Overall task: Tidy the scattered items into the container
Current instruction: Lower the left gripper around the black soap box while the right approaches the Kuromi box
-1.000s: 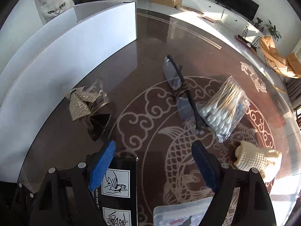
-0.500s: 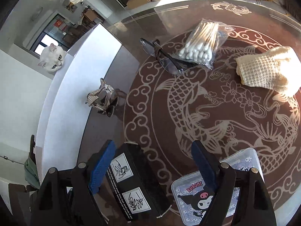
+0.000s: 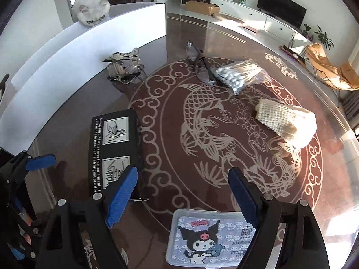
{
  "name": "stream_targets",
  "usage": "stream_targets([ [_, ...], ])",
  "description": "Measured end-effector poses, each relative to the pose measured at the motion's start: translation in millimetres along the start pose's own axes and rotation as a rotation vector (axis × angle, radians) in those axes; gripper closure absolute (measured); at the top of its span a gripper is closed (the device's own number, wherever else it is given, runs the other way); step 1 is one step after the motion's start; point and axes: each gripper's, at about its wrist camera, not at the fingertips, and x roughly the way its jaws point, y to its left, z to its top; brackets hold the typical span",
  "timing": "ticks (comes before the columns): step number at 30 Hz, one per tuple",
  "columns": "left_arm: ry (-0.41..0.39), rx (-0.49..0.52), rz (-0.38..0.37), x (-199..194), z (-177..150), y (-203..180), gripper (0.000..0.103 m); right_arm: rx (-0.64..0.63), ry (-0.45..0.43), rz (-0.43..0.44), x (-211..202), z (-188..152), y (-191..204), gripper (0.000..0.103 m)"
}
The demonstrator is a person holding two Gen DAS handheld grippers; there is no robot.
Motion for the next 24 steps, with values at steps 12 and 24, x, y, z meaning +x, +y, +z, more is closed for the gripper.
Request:
stream_targets([
  [12, -0.028, 0.089, 0.061, -8.4, -10.2, -19.6, 0.0, -0.059, -0.088, -0.233, -13.5, 4.2, -10.9, 0.019],
  [24, -0.042, 0.069, 0.06, -10.5, 3.1, -11.1, 0.0, 0.044, -0.21, -0.058, -59.7, -44.1, 5.1, 0.02],
])
